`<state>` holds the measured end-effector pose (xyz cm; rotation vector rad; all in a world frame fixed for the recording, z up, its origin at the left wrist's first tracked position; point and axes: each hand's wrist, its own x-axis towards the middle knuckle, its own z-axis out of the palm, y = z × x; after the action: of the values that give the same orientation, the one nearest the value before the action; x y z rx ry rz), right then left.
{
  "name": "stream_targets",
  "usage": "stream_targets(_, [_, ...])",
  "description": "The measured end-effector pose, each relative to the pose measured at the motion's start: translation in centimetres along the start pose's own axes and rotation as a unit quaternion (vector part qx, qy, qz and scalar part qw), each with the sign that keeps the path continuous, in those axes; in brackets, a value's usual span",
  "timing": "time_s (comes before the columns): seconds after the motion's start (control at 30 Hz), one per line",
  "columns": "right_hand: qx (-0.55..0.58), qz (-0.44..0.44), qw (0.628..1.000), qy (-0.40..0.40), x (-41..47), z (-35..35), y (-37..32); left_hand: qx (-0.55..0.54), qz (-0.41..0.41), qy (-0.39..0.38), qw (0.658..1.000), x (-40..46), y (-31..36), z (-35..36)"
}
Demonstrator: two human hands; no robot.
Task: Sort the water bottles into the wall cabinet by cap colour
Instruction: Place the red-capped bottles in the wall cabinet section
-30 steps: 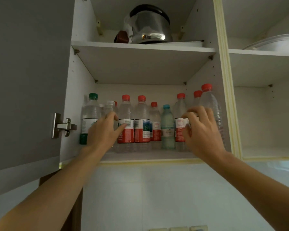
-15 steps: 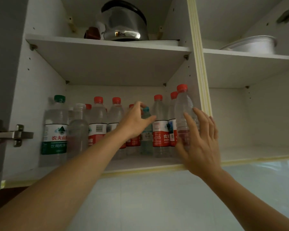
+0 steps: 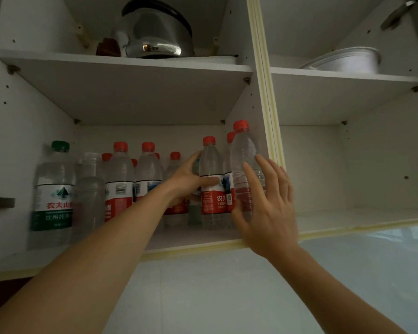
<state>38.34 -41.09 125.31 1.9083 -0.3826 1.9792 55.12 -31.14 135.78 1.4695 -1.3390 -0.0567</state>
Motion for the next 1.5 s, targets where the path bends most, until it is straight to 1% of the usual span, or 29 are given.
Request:
stream_targets(0.17, [0.004, 0.003, 1.000, -0.004, 0.1, -0.1, -0.2, 0.059, -0.007, 0.033, 0.998, -0.4, 0.6, -1.0])
stream_targets(0.27, [0.004, 0.004, 1.000, -0.009, 0.0, -0.2, -0.1, 0.119, 0.000, 0.054, 0.991, -0.9, 0.7, -1.7])
stream_targets(0.33, [0.006, 0.005, 1.000, -0.012, -0.1, -0.2, -0.1, 0.180, 0.005, 0.070, 0.981, -1.2, 0.8, -2.1])
stream_targets(0.47, [0.006, 0.008, 1.000, -0.015, -0.2, -0.2, 0.0, 0.332, 0.011, 0.113, 0.936, -1.7, 1.3, -3.1])
stream_targets(0.57, [0.008, 0.010, 1.000, -0.017, -0.2, -0.1, 0.1, 0.421, 0.002, 0.118, 0.899, -2.1, 1.4, -3.7])
stream_targets(0.67, [0.015, 0.009, 1.000, -0.012, -0.3, 0.0, 0.0, 0.498, 0.021, 0.126, 0.858, -2.6, 1.0, -4.0])
stream_targets(0.77, [0.020, 0.006, 1.000, -0.005, -0.4, 0.1, 0.0, 0.558, 0.055, 0.099, 0.822, -2.6, 0.6, -4.4])
stream_targets(0.83, [0.019, 0.005, 1.000, -0.002, -0.2, 0.0, 0.0, 0.596, 0.060, 0.077, 0.797, -2.2, 0.7, -4.8])
stream_targets(1.0, [0.026, 0.007, 1.000, 0.001, -0.2, -0.1, 0.0, 0.614, 0.055, 0.077, 0.784, -1.5, 1.1, -5.3])
stream_targets(1.27, [0.023, 0.009, 1.000, -0.001, -0.4, 0.0, -0.1, 0.643, -0.019, 0.098, 0.760, -1.3, 0.6, -4.3])
stream_targets(1.33, [0.023, 0.010, 1.000, 0.000, -0.4, -0.1, 0.0, 0.657, -0.035, 0.099, 0.746, -1.6, 1.0, -3.6])
stream_targets(1.37, [0.025, 0.010, 1.000, 0.000, -0.4, -0.1, 0.0, 0.663, -0.031, 0.109, 0.740, -1.9, 1.2, -3.1])
stream_targets(1.4, [0.027, 0.010, 1.000, 0.002, -0.4, -0.1, -0.1, 0.663, -0.012, 0.132, 0.737, -2.2, 1.4, -2.6])
stream_targets(1.43, [0.029, 0.011, 1.000, 0.004, -0.4, -0.1, -0.1, 0.649, 0.027, 0.166, 0.742, -2.4, 1.5, -2.0])
stream_targets(1.47, [0.030, 0.011, 0.999, 0.006, -0.4, 0.0, -0.1, 0.611, 0.078, 0.206, 0.760, -2.4, 1.7, -1.4])
stream_targets(1.5, [0.032, 0.012, 0.999, 0.008, -0.4, 0.0, -0.2, 0.546, 0.122, 0.236, 0.794, -2.4, 2.0, -0.8])
